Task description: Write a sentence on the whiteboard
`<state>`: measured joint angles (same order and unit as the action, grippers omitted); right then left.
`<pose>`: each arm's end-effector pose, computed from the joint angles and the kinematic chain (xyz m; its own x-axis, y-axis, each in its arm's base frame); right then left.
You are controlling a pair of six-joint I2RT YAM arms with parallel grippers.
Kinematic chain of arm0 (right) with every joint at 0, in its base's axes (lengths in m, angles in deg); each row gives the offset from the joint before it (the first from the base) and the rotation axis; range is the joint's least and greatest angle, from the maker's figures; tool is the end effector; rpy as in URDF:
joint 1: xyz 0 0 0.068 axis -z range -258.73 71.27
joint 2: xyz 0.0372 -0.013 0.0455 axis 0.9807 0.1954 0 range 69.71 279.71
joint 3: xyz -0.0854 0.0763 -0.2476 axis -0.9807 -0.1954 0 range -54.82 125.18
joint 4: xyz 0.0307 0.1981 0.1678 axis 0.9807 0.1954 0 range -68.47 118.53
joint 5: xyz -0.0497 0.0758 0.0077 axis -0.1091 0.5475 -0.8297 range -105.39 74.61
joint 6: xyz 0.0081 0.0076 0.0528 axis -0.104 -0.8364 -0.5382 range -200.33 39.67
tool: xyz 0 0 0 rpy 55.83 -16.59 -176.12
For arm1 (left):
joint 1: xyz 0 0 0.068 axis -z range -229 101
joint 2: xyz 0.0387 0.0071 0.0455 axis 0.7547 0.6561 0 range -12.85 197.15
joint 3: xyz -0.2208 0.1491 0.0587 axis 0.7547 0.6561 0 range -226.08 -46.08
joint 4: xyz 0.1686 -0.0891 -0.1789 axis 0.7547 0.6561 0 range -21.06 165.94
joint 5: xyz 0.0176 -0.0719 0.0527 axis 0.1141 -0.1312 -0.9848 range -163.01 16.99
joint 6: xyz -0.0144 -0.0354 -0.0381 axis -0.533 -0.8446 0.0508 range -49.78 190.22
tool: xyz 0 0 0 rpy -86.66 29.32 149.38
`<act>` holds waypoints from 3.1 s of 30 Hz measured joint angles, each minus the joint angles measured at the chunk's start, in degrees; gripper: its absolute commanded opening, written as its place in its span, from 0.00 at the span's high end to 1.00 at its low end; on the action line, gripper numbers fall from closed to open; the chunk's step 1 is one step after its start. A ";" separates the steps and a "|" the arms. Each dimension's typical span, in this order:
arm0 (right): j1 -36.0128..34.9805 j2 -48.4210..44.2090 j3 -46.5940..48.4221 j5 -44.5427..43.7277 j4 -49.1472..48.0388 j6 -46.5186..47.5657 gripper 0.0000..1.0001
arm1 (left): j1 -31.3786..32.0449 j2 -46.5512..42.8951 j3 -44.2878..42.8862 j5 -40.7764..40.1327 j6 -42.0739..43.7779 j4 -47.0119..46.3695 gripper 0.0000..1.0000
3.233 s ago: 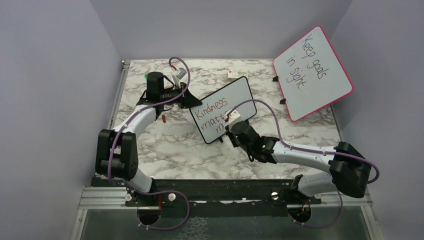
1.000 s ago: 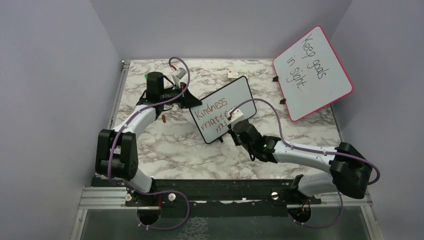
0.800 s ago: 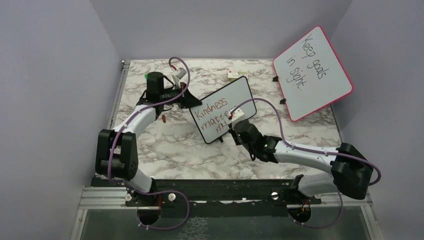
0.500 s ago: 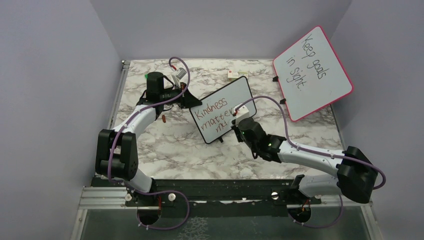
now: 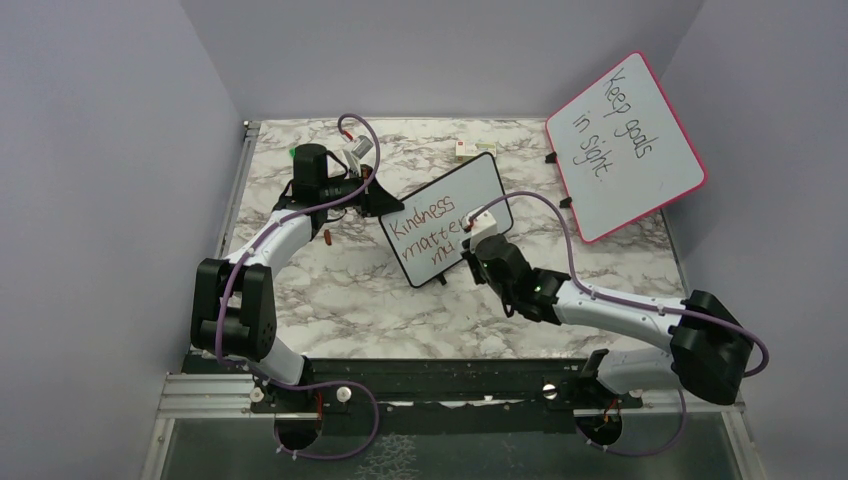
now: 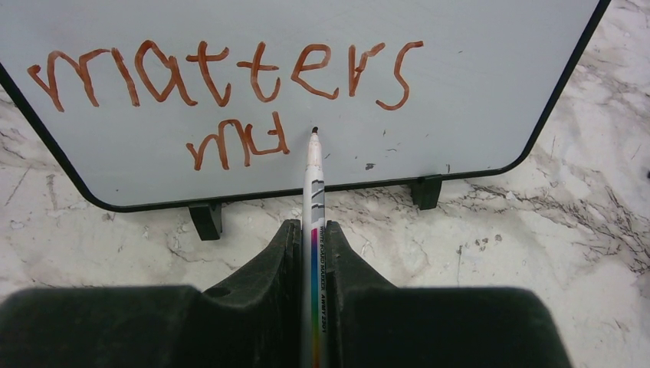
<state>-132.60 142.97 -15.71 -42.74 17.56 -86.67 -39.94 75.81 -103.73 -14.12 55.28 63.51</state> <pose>0.1735 0.2098 0.2253 -0.3480 -0.3101 -0.8847 -0.4476 0.8842 -0.1339 0.3290 -0.0834 0.2627 -0.6296 -0.0345 -0.7762 0.7055 0.3930 -0.5897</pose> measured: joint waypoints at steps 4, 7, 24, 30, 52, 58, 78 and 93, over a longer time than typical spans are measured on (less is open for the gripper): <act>0.00 0.83 0.00 0.31 -0.57 0.28 0.99 | 0.00 0.00 0.00 0.00 0.00 0.00 1.00; 0.00 1.49 0.00 0.63 -0.96 0.39 0.99 | 0.00 0.00 0.00 0.00 0.00 0.00 1.00; 0.35 2.16 0.04 2.38 -1.55 0.87 0.99 | 0.00 0.00 0.00 0.00 0.00 0.04 1.00; 0.37 2.16 0.02 2.97 -1.51 0.87 0.99 | 0.00 0.00 0.00 0.00 0.00 0.04 1.00; 0.35 2.05 -0.96 4.09 0.74 0.37 0.99 | 0.00 0.00 0.00 0.00 0.00 0.02 1.00; 0.72 2.05 -1.01 3.78 0.79 0.24 0.99 | 0.00 0.00 0.00 0.00 0.00 0.02 1.00; 3.37 -1.49 -1.36 3.91 -0.66 0.39 0.99 | 0.00 0.00 0.00 0.00 0.00 0.04 1.00; 4.50 0.42 -0.70 5.31 -2.86 1.03 0.99 | 0.00 0.00 0.00 0.00 0.00 0.04 1.00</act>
<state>-128.10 143.38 -16.41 -37.43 14.70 -85.65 -39.94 75.81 -103.73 -14.12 55.28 63.56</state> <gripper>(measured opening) 0.164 0.019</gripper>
